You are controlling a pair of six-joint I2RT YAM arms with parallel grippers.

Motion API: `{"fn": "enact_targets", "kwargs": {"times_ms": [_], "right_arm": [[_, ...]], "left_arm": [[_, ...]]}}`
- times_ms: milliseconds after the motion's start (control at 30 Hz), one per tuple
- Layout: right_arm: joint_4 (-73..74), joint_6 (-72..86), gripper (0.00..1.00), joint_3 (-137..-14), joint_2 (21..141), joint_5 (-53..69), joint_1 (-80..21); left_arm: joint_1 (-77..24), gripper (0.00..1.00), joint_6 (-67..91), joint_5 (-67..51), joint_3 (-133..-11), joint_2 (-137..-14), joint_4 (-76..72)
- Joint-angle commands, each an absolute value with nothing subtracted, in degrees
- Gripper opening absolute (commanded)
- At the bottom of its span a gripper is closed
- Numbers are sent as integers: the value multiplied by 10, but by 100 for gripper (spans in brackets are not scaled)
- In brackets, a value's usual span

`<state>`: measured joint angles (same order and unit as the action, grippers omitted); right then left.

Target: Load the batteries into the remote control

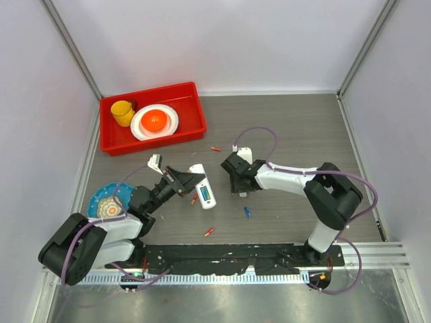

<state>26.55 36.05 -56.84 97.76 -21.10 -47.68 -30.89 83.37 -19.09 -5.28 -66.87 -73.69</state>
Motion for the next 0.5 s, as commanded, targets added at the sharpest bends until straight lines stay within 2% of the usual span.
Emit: {"fn": "enact_targets", "kwargs": {"times_ms": [0, 467], "right_arm": [[255, 354, 52, -562, 986, -206, -480], [259, 353, 49, -536, 990, -183, -480]], "left_arm": [[-311, 0, 823, -195, -52, -657, -804], [-311, 0, 822, -194, -50, -656, -804]]}}
